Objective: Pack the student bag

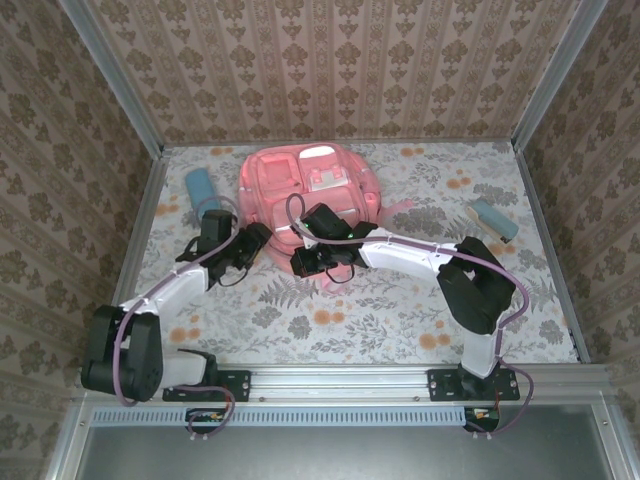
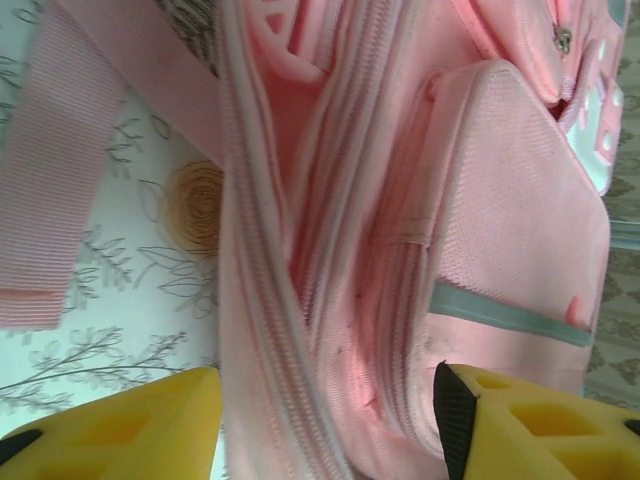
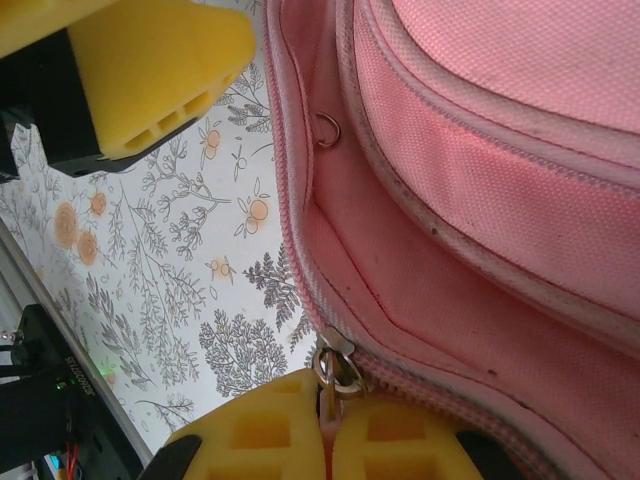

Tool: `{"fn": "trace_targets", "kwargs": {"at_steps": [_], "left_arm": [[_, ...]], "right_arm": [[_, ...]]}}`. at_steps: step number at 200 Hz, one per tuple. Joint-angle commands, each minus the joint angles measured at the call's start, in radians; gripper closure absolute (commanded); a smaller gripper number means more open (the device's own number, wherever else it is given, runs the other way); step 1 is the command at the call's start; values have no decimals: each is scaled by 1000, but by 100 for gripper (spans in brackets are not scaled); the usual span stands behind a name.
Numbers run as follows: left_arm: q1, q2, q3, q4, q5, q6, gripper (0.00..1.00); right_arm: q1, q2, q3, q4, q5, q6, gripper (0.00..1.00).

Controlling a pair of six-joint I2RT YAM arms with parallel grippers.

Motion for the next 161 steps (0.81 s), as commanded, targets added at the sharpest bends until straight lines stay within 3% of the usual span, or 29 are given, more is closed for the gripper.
{"fn": "trace_targets", "kwargs": {"at_steps": [1,35,70,117,161], "left_arm": [[-30,26,-25,76,0,-63,43],[-58,99,-22,140,13,-81,47],[-62,149,-20,157,-7,-89,63],[-54,182,-19,143,-51,-63,88],[-31,180,-6,110,-79,-19,93]], "right_arm": [[1,-5,10,64,-34,13,100],[6,0,13,56,-47,8,100],[14,-26,-11,13,4,-11,100],[10,-154,-114,-102,242,-27,100],[-28,-281,-240,-173,435,-19,100]]}}
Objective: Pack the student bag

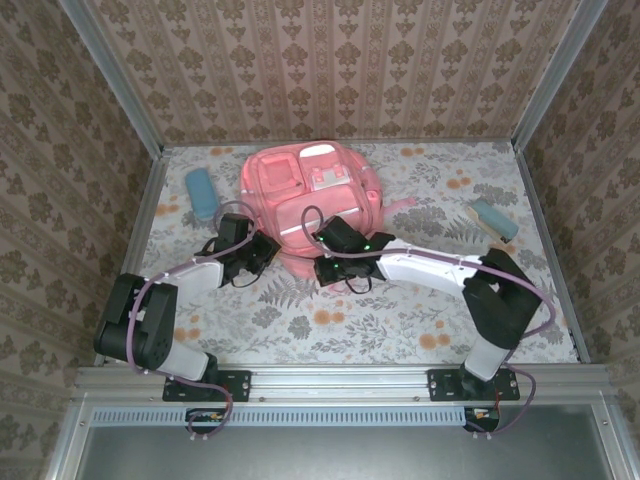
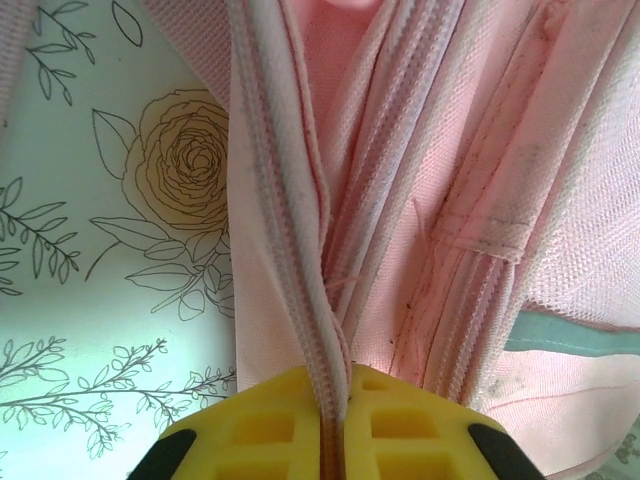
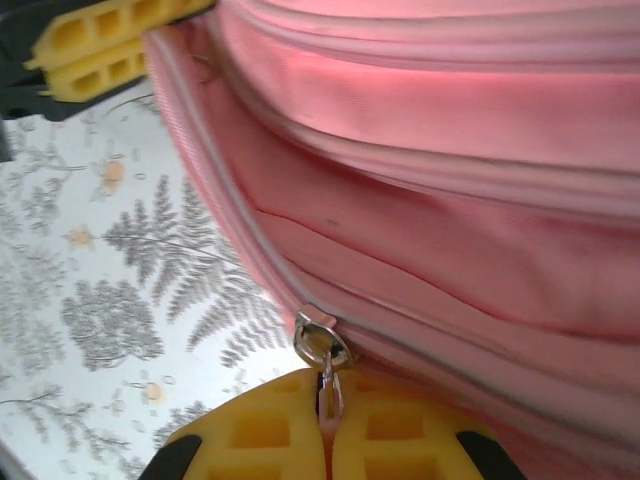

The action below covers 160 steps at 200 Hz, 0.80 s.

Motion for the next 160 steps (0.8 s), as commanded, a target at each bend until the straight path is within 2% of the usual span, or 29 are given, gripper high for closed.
{"fn": "trace_targets", "kwargs": {"at_steps": [1,37,53,66,112,130,160], "left_arm": [[33,9,7,-19,-79,48,93],[65,3,35,-54,-75,98,94],[79,11,60,-70,-64,124,94],[86,16,84,-83,-64,146,94],[88,57,171,-124,-45,232,95],[87,110,231,-139,8,295,93],[65,189,328,-186,66,364,89]], "right_arm": [[-34,-107,-56,-101,171,-4,100],[-142,-144,-98,-151,213,40,100],[-154,-151,-98,-137,189,33,100],[-151,-147,-87,-114,110,15,100],[-4,-102,-28,-27,-143,-107,100],[41,-78,-15,45,-238,-98,100],[68,-22,37,118,-307,-63,100]]}}
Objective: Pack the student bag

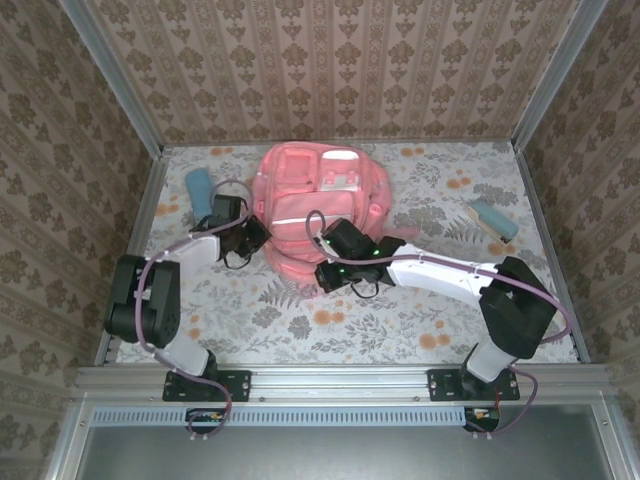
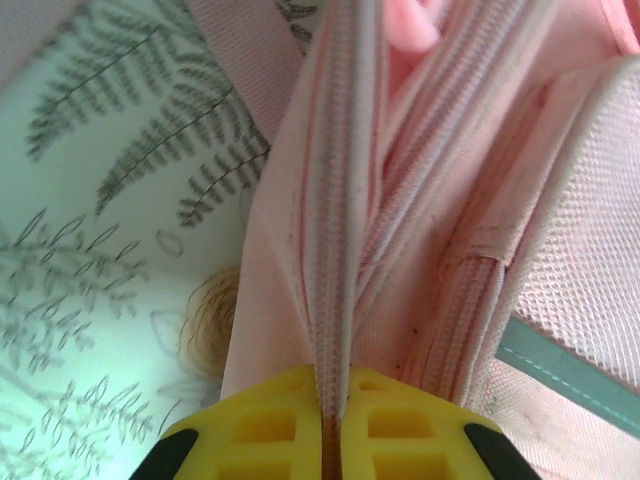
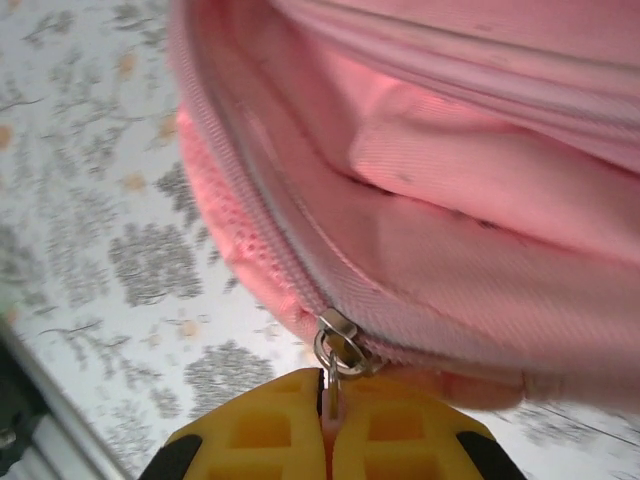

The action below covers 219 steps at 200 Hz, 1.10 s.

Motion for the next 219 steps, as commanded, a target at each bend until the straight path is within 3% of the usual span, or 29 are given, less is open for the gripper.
{"fn": "trace_targets", "kwargs": {"at_steps": [1,35,79,144,219], "left_arm": [[-25,44,92,23,64,92,89],[-20,33,130,-44,30,112,74],[9,-114,52,-113,-46,82,55],[-16,-300,-137,-101,4,-59,53],[-62,-228,-132,-61,43,-61,56]], "right_arm": [[40,35,74,96,-174,-3,100],[41,100,125,91,-74,25,100],[37,171,163,107,-63,64,100],[36,229,203,102,-71,70,100],[37,242,207,88,-91,53,100]]}}
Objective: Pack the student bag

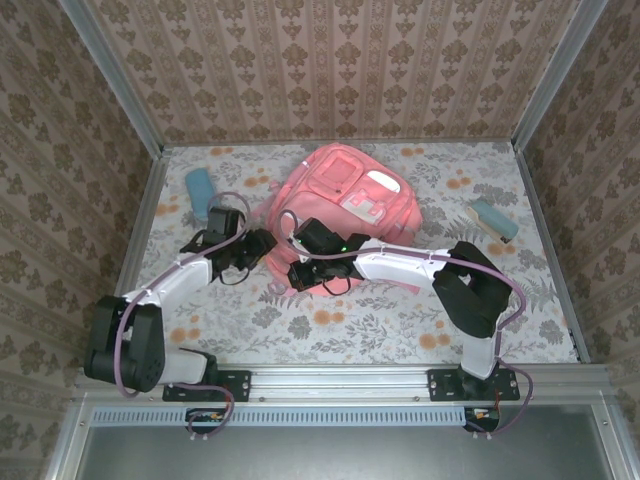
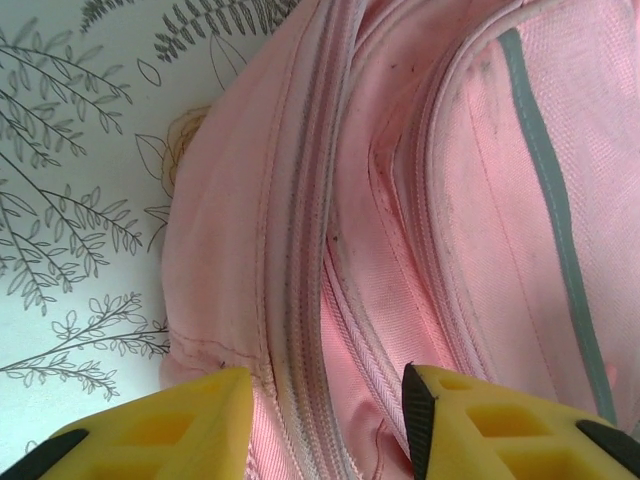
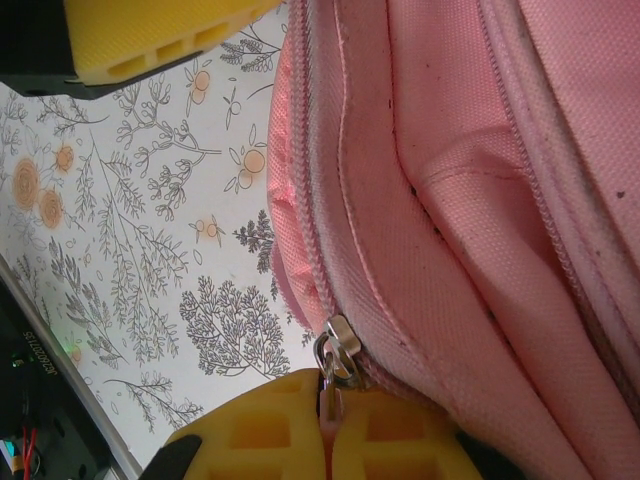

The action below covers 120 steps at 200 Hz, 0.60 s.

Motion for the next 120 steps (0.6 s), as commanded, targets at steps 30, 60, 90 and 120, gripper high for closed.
{"fn": "trace_targets", "kwargs": {"at_steps": [30,60,90,120], "left_arm": [[-14,68,20,24,8,-24,64],[-14,71,19,9,-43,-17,81],[-13,70,19,-5,-110,2,96],[-11,71,21,0,-137,8,100]], "right_arm": [[5,4,27,18,-11,-11,100],[3,-21,13,-30,62,-10,100],[1,-103,-47,-98,176,-2,100],[-11,-223,-154,-143,267,17,100]]}}
